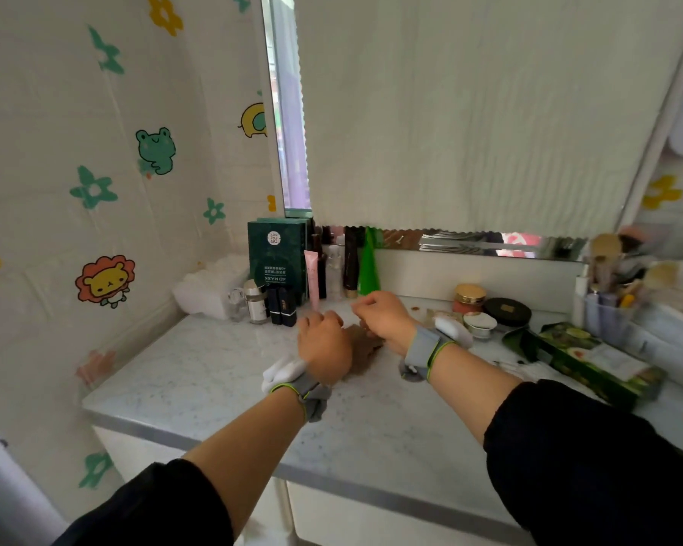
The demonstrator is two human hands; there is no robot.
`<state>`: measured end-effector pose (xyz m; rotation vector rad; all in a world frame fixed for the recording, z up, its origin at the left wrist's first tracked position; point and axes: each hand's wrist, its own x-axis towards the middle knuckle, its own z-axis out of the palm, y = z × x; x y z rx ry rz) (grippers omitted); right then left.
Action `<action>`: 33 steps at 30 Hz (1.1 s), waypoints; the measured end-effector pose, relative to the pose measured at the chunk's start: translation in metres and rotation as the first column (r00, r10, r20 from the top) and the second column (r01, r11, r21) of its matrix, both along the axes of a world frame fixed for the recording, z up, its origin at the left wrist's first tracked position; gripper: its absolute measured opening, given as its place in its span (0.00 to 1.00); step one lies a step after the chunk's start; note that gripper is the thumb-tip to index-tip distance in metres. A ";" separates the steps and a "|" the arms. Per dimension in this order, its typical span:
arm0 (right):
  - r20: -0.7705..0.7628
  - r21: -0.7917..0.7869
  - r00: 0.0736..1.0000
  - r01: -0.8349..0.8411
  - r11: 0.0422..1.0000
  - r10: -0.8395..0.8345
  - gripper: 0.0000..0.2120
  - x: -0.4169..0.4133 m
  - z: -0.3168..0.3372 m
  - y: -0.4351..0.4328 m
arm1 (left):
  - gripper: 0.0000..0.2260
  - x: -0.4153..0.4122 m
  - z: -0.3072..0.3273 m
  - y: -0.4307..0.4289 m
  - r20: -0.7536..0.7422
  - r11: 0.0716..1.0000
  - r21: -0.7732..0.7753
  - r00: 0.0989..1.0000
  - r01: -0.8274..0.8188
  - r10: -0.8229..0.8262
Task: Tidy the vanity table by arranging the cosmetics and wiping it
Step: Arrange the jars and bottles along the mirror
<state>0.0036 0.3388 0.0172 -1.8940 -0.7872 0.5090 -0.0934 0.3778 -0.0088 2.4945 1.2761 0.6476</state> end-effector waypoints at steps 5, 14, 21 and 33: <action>0.044 -0.062 0.999 0.004 0.998 -0.001 0.14 0.010 0.004 -0.032 | 0.21 0.005 -0.018 -0.003 -0.189 0.953 0.011 0.936 0.303 -0.296; -0.070 -0.033 0.997 0.015 0.999 -0.018 0.14 0.010 0.004 -0.061 | 0.26 -0.004 -0.010 -0.017 -0.497 0.925 -0.160 0.781 0.345 -0.378; -0.060 -0.047 0.998 -0.014 0.999 0.011 0.15 -0.002 0.007 -0.079 | 0.28 -0.021 -0.009 -0.039 -0.501 0.926 -0.150 0.781 0.346 -0.373; -0.074 0.014 0.997 0.000 1.000 0.001 0.08 -0.018 0.020 -0.136 | 0.30 -0.062 -0.012 -0.109 -0.558 0.863 -0.118 0.687 0.491 -0.466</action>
